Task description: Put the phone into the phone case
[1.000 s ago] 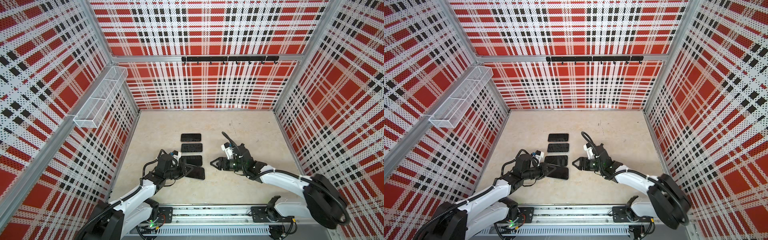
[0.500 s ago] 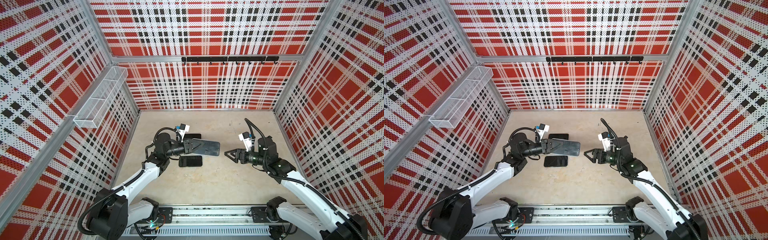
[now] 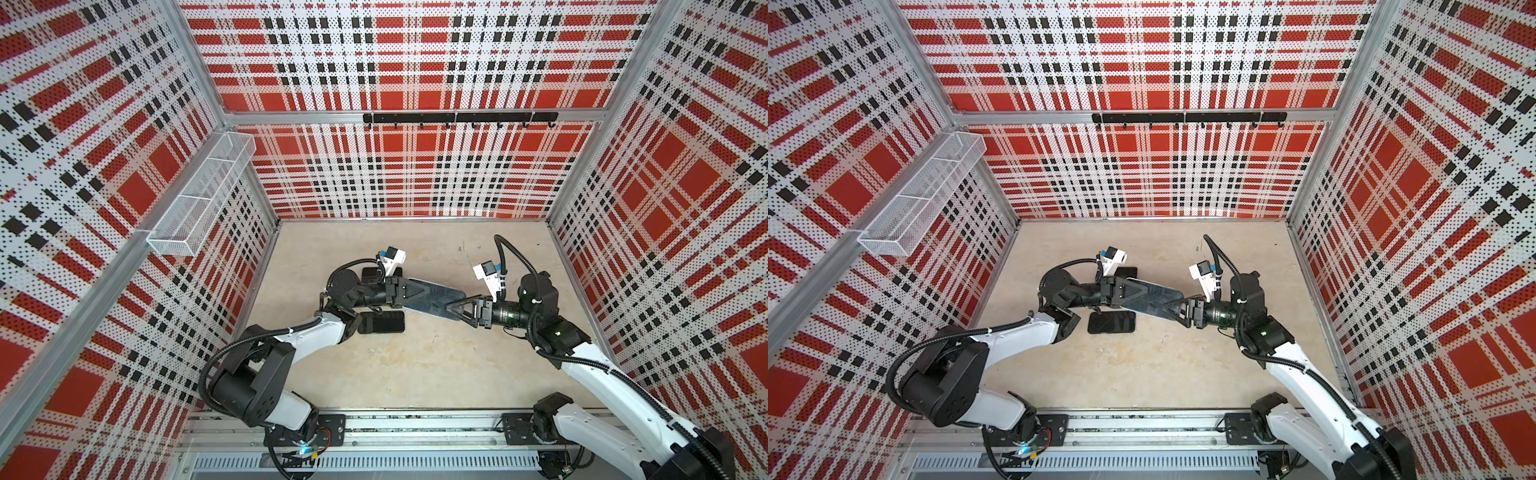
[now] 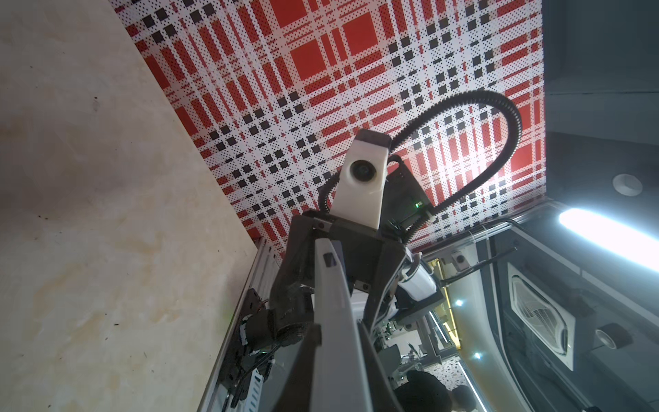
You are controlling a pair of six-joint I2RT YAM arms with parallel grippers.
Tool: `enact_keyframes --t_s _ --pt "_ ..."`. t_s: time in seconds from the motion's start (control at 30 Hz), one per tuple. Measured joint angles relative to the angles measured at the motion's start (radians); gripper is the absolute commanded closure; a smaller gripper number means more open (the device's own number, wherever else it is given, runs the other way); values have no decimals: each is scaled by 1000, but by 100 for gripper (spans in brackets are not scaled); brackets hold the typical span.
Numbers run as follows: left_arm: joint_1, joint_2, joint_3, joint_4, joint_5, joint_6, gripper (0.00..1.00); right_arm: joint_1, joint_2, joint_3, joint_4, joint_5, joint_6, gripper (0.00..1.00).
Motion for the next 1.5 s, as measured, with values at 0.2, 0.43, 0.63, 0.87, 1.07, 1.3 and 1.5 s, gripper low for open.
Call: enact_keyframes --t_s 0.2,0.43,0.63,0.87,1.07,1.3,1.5 --pt "0 16 0 55 3 -25 100 -1 0 7 14 23 4 58" --pt "2 34 0 95 3 -43 100 -7 20 9 66 53 29 73" --pt "11 35 0 120 -4 -43 100 -10 45 8 143 43 71 76" --pt "11 34 0 114 -3 -58 100 -47 82 0 233 41 97 60" --pt "13 32 0 115 4 -66 100 -93 121 1 318 -44 150 68" --pt "19 32 0 113 5 -69 100 -97 162 1 394 -125 208 82" --pt "19 38 1 110 9 -69 100 -97 162 4 378 -130 198 100"
